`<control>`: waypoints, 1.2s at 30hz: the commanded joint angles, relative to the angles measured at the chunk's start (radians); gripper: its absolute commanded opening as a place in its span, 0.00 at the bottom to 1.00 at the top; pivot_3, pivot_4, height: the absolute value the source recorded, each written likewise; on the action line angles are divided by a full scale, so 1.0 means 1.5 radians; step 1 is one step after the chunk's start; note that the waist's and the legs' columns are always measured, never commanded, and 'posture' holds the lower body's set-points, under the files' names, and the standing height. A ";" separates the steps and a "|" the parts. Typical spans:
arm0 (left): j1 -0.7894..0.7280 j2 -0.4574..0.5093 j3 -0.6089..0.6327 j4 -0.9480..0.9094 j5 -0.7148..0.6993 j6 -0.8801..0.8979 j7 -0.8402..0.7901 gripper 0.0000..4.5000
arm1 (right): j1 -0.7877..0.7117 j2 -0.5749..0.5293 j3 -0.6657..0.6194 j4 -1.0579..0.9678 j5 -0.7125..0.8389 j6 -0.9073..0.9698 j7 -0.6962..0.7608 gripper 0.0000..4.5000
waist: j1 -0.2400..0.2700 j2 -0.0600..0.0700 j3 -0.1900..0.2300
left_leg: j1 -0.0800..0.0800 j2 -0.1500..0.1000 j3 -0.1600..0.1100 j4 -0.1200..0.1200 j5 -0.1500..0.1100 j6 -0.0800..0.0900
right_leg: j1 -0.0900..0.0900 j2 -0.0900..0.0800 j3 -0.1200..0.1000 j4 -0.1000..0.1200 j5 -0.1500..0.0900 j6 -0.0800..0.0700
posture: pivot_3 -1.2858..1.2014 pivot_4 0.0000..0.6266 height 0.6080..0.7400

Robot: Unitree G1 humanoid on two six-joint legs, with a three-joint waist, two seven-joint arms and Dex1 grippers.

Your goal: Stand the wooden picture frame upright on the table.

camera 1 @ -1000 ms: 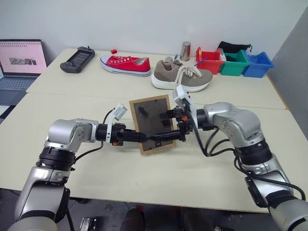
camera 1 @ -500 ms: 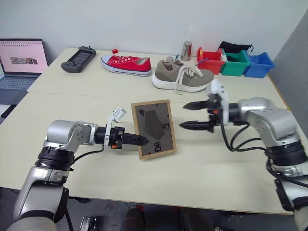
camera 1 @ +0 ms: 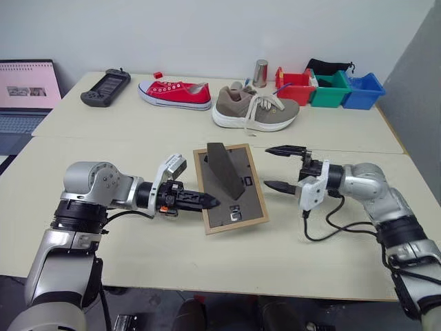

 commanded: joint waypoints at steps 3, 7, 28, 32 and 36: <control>0.017 0.010 0.007 -0.045 -0.070 0.003 0.041 0.29 | -0.053 0.043 0.009 0.044 -0.190 -0.070 -0.202 0.99 | 0.003 0.000 0.000 | 0.000 0.000 0.000 0.000 0.000 0.000 | 0.000 0.000 0.000 0.000 0.000 0.000 | 0.52 0.24 1.00; 0.020 0.005 0.018 -0.041 -0.095 0.003 0.074 0.29 | -0.095 0.058 0.045 0.082 -0.266 -0.043 -0.292 0.99 | 0.003 0.000 0.000 | 0.000 -0.001 0.000 0.000 0.000 0.000 | 0.000 -0.001 0.000 0.000 0.000 0.000 | 0.52 0.24 1.00; 0.054 -0.030 0.105 -0.064 -0.133 -0.013 0.186 0.37 | -0.129 0.019 0.133 0.102 -0.323 -0.053 -0.472 0.49 | 0.003 0.000 0.000 | 0.000 -0.001 0.000 0.000 0.000 0.000 | 0.001 -0.001 0.000 0.001 0.000 0.000 | 0.52 0.24 1.00; 0.054 -0.028 0.113 -0.052 -0.160 0.003 0.182 0.56 | -0.125 0.011 0.137 0.087 -0.329 -0.051 -0.487 0.48 | 0.001 0.000 0.000 | 0.000 -0.001 0.000 0.000 0.000 0.000 | 0.001 -0.001 0.000 0.001 0.000 0.000 | 0.52 0.24 1.00; 0.042 -0.031 0.133 -0.030 -0.166 0.003 0.199 0.75 | -0.124 0.006 0.142 0.088 -0.330 -0.046 -0.494 0.48 | 0.002 0.000 0.000 | 0.001 -0.001 0.000 0.000 0.000 0.000 | 0.001 -0.001 0.000 0.001 0.000 0.000 | 0.52 0.24 1.00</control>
